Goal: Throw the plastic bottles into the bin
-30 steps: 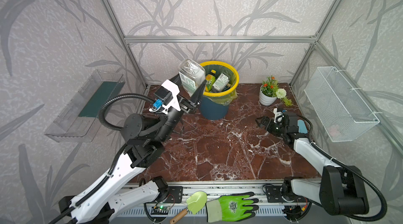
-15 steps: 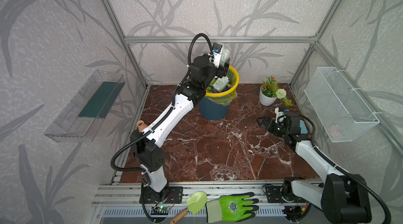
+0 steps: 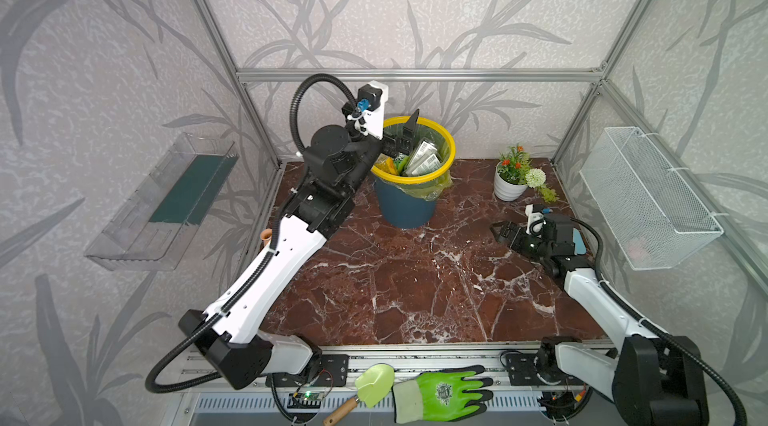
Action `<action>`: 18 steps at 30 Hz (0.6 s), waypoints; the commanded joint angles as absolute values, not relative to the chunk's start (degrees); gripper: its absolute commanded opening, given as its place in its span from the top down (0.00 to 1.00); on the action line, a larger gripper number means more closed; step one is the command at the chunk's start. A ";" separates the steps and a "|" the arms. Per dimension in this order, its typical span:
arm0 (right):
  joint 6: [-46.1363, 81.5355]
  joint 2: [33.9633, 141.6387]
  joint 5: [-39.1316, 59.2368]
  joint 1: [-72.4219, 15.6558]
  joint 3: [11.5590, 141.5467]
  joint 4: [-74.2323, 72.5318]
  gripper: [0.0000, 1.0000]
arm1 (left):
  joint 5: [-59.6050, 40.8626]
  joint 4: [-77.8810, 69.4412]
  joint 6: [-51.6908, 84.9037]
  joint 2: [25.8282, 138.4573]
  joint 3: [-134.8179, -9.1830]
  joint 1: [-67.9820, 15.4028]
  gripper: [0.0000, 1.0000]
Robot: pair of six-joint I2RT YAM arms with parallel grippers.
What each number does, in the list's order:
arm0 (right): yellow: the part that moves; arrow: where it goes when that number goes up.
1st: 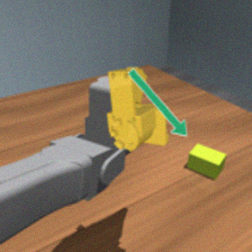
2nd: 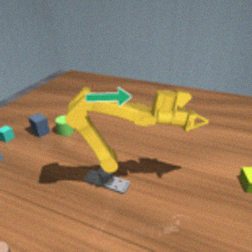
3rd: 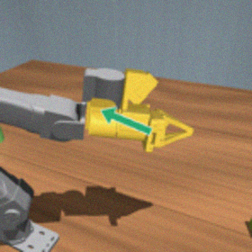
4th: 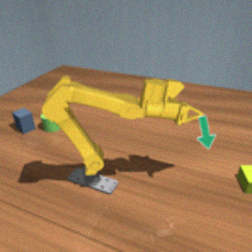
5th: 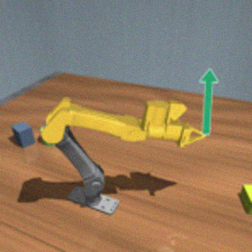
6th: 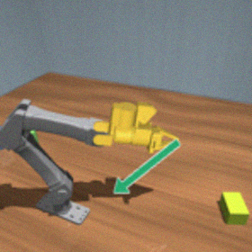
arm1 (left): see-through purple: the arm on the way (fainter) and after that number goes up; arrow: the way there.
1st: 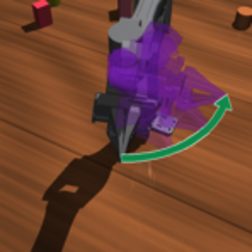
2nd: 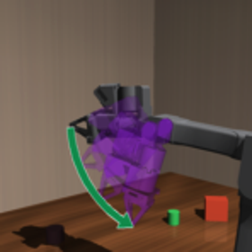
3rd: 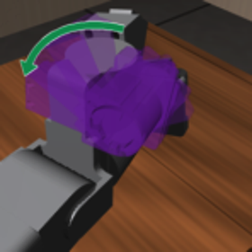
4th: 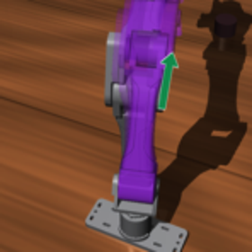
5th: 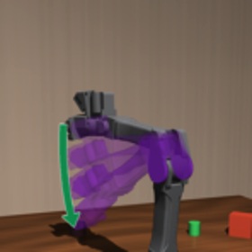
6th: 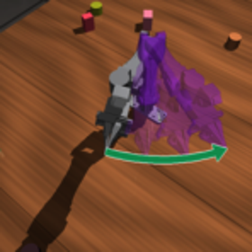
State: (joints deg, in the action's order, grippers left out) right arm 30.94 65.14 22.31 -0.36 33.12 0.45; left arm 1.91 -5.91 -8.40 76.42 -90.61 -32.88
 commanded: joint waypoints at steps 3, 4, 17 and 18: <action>26.03 64.72 18.42 0.00 33.58 1.92 0.01 | 14.75 -1.86 -7.53 72.70 -78.67 -32.91 0.01; 23.97 64.06 16.89 0.00 33.56 2.41 0.01 | 20.19 -2.89 -6.88 71.09 -74.45 -32.91 0.01; 5.12 55.62 1.38 0.04 12.43 -34.69 0.01 | 44.67 2.83 12.68 53.13 -33.75 -20.63 0.01; 4.95 57.23 1.16 0.00 10.17 -40.91 0.01 | 44.73 0.47 13.25 52.20 -30.75 -19.90 0.01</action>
State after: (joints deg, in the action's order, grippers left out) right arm 8.29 55.46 4.05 -0.10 14.48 -21.04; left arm 39.48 2.33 6.35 54.33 -35.05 -20.93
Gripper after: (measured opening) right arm 0.992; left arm 0.992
